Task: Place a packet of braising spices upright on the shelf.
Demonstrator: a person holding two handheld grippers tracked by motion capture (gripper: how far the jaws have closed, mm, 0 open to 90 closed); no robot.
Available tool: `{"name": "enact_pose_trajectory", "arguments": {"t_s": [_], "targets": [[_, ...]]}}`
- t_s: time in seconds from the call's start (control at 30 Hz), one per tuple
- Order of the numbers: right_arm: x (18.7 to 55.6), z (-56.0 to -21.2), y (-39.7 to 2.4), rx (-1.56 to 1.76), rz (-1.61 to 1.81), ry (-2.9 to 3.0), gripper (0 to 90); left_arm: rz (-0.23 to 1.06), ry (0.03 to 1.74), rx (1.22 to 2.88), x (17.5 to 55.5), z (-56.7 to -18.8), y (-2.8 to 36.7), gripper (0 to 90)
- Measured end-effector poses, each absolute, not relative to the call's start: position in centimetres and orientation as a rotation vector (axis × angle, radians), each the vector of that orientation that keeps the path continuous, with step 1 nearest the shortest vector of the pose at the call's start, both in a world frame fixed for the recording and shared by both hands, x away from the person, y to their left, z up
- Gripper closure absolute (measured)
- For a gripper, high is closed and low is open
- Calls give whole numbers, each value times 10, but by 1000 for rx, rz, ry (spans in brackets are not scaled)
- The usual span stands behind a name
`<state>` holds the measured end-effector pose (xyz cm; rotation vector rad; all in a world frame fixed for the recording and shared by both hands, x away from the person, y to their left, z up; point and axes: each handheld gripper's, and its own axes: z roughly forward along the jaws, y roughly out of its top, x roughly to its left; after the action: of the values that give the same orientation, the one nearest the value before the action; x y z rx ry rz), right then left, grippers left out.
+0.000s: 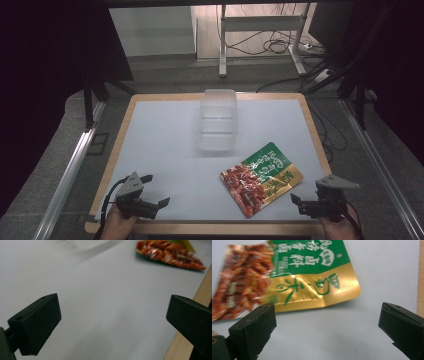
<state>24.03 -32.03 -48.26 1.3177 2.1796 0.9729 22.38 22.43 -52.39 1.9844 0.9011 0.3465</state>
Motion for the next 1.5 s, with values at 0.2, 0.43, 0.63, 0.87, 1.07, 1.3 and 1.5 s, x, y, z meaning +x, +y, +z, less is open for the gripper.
{"name": "enact_pose_trajectory", "arguments": {"t_s": [0.2, 0.43, 0.63, 0.87, 1.07, 1.3, 1.5], "targets": [[244, -488, -330, 1293, 1110, 2123, 0, 346, 919, 2022, 224, -525, 222, 0], [244, -490, -333, 1285, 1092, 2107, 0, 351, 910, 2041, 224, -525, 220, 0], [246, -492, -332, 1278, 1067, 2122, 0, 341, 912, 2017, 223, -524, 222, 0], [247, -494, -331, 1279, 1056, 2141, 0, 361, 892, 1973, 222, -521, 225, 0], [249, -495, -330, 1266, 1045, 2149, 0, 415, 880, 1935, 220, -519, 227, 0], [252, -494, -329, 1250, 1043, 2148, 0, 425, 873, 1909, 219, -518, 228, 0], [255, -492, -328, 1239, 1039, 2134, 0, 415, 869, 1885, 218, -516, 229, 0]]}}
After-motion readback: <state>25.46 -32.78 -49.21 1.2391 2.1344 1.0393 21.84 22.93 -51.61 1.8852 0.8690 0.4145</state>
